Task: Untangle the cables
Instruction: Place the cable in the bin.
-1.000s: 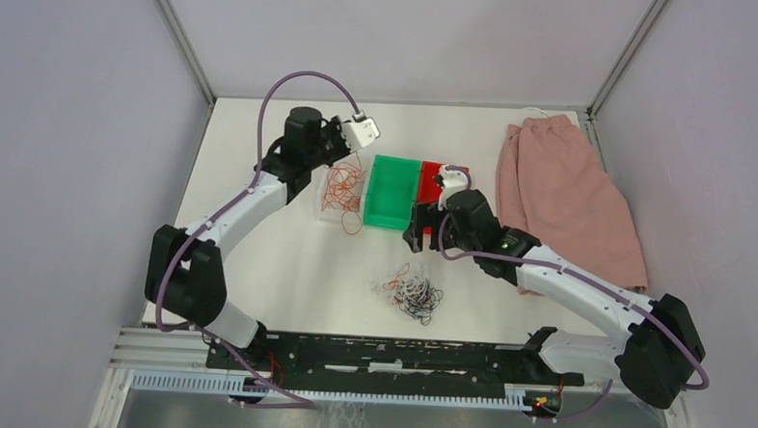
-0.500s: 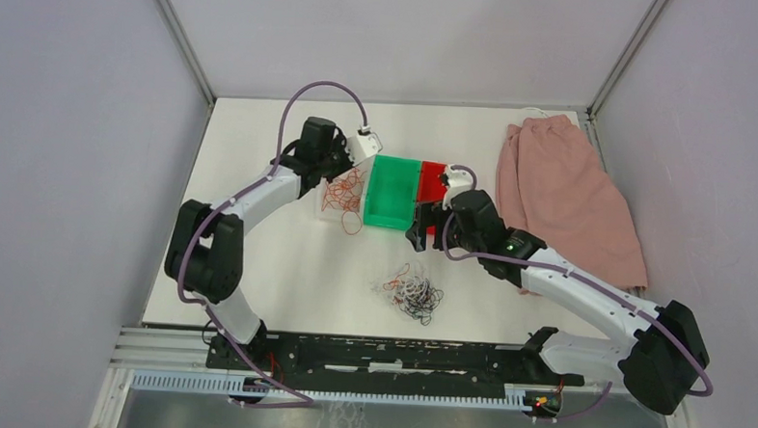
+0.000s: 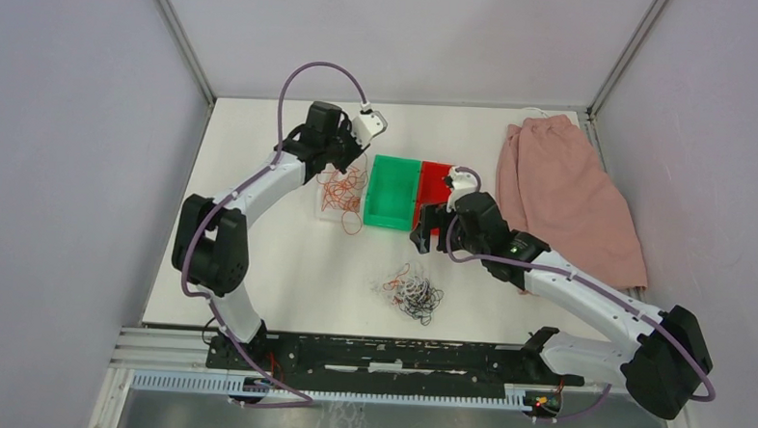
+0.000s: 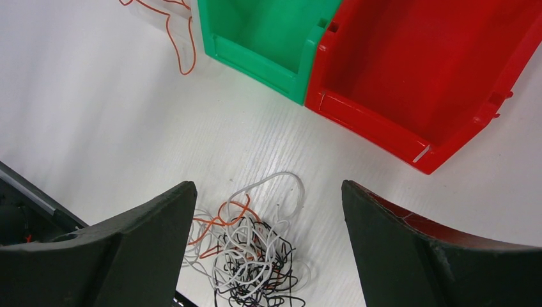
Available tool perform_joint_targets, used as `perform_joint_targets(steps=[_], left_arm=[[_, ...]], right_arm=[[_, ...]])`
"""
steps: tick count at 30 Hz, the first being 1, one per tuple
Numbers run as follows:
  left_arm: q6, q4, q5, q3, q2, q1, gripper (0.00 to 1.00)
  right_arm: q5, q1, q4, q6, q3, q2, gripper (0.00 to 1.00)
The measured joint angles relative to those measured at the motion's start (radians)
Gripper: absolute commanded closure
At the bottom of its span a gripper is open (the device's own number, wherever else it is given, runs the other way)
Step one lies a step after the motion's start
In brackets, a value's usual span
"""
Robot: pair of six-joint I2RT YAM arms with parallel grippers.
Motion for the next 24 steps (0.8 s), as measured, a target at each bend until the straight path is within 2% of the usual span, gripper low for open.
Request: perform_joint_targets(steps=[10,18,20,22,24], left_arm=[[-0.091,-0.025,0.033,0.006,0.0,-0.03,0.97],[-0.108,-0.007,-0.035,0.007,0.039,0.011,0.95],[-0.098,0.003,-0.068,0.005,0.053,0.026,0.86],[-0.082,0.011,-0.096,0.002,0.06,0.036,0.68],[-0.071,0.023,-0.121,-0.004,0.063,0.045,0.58]], right_arm=[[0.0,-0.001,-0.004,0.007,-0.018,-0.006,0.1],[0.0,-0.006,-0.004,0.007,-0.028,-0.023,0.1],[0.0,-0.007,-0.004,0.007,-0.03,-0.026,0.1],[0.0,-0.008,-0.004,0.007,-0.031,-0.026,0.1],[0.0,-0.008,-0.004,0.008,-0.032,-0.026,0.1]])
